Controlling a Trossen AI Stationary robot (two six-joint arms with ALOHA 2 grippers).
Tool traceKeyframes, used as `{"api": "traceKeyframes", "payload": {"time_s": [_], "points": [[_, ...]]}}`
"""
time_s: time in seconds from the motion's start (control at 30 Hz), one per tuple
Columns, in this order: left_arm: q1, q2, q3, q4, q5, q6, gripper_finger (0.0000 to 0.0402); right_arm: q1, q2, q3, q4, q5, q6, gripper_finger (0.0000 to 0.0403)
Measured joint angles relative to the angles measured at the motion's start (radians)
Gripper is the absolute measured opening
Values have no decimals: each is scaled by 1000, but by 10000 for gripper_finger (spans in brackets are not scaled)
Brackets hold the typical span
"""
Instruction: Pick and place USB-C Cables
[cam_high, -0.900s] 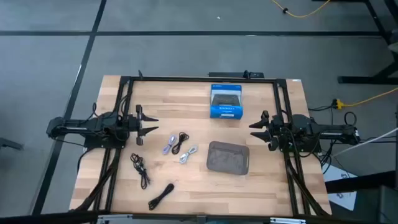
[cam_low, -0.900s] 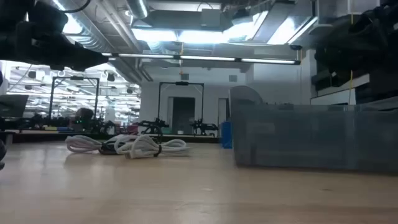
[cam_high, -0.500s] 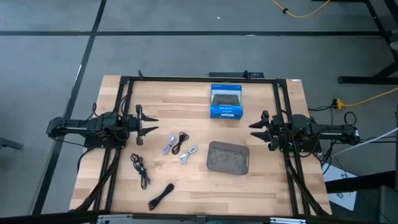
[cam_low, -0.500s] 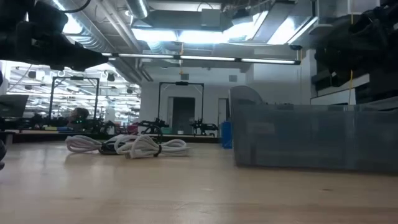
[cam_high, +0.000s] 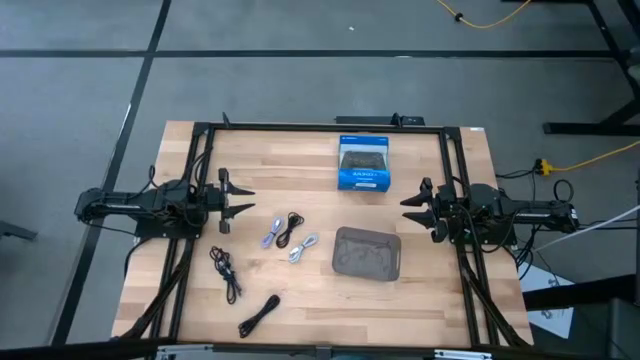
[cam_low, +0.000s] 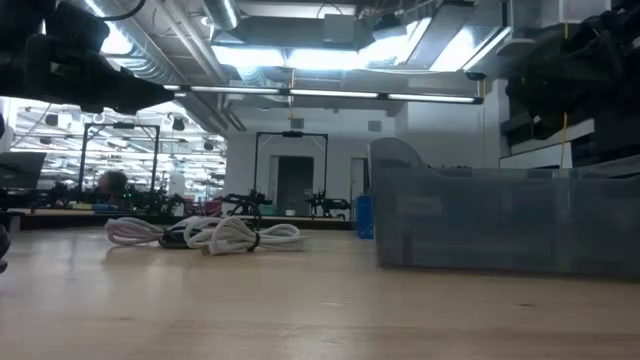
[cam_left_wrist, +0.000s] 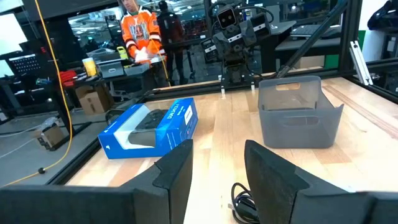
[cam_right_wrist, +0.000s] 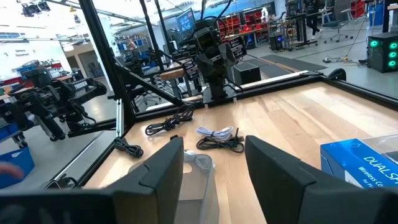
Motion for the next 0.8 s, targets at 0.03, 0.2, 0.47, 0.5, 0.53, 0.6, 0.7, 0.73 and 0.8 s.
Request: {"api": "traceKeyframes", "payload": {"time_s": [0.03,0.2,0.47,0.5,0.53,0.6,0.7,0.73,0.8], "points": [[0,0,0,0,0,0,138,0,0,0,0,0,0,177],[0,0,0,0,0,0,138,0,0,0,0,0,0,177],[0,0,0,0,0,0,138,0,0,0,0,0,0,177],[0,0,0,2,0,3,138,0,0,0,0,0,1,177],[0,0,0,8,0,5,138,0,0,0,1,0,6,177],[0,0,0,33,11,-25,138,0,0,0,11,0,38,177],[0,0,0,96,56,-130,138,0,0,0,52,0,166,177],[0,0,0,128,67,-175,138,0,0,0,67,0,218,177],[0,0,0,189,81,-252,138,0,0,0,75,0,299,177]]}}
